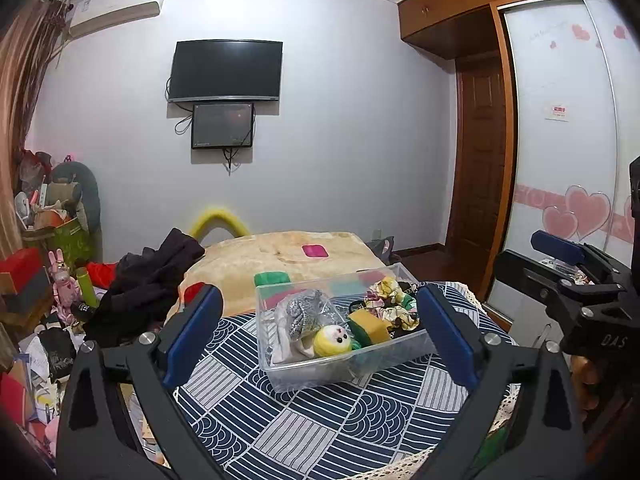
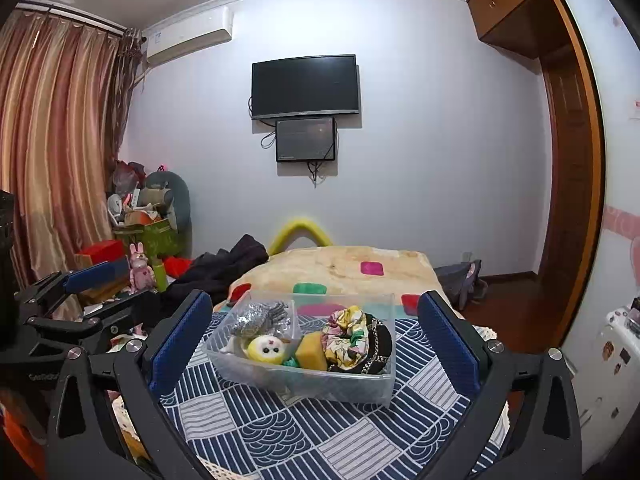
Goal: Organize soft objects
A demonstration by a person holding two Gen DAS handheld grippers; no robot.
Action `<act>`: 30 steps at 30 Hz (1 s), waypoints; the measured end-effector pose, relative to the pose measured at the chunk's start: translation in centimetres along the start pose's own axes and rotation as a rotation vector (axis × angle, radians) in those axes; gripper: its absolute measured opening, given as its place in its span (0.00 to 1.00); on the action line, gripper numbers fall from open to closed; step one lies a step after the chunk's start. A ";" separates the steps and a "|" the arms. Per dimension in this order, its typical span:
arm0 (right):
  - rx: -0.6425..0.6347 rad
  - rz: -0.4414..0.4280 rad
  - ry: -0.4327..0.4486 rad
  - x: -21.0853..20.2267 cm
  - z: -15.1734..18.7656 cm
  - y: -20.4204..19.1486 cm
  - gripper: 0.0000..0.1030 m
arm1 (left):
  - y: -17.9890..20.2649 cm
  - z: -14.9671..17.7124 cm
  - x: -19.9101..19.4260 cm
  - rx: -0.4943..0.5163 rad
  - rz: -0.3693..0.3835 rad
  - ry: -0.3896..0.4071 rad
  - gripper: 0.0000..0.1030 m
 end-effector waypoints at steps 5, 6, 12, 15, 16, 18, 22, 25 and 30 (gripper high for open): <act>0.000 -0.002 0.002 -0.2 0.2 -0.1 1.00 | 0.1 0.2 0.0 -0.002 0.003 0.000 0.97; -0.001 -0.002 0.002 -0.3 0.2 -0.1 1.00 | 0.1 0.2 0.0 -0.002 0.002 0.000 0.97; -0.002 -0.003 0.003 -0.4 0.1 -0.2 1.00 | 0.1 0.2 -0.1 -0.006 0.003 0.002 0.98; -0.001 -0.003 0.005 -0.4 0.1 -0.2 1.00 | 0.2 0.1 0.0 -0.007 0.005 0.002 0.98; -0.002 -0.004 0.005 -0.4 0.1 -0.2 1.00 | 0.2 0.1 0.0 -0.006 0.006 0.001 0.98; -0.003 -0.003 0.006 -0.6 0.0 -0.3 1.00 | 0.2 0.1 0.0 -0.006 0.005 0.003 0.98; -0.003 -0.004 0.008 -0.6 -0.1 -0.4 1.00 | 0.4 0.1 0.0 -0.006 0.004 0.005 0.98; -0.002 -0.005 0.008 -0.6 -0.1 -0.4 1.00 | 0.3 0.1 0.0 -0.007 0.005 0.004 0.98; -0.004 -0.004 0.008 -0.6 0.0 -0.4 1.00 | 0.4 0.1 0.0 -0.010 0.009 0.001 0.98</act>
Point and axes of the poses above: each gripper's, at about its wrist camera, not at the fingertips, and x roughly the way its jaws point, y to its right, z to its underside, the point moved 6 cm from there along x, roughly the way its jaws point, and after that the axes turned 11 degrees about -x, right-handed, at the moved point
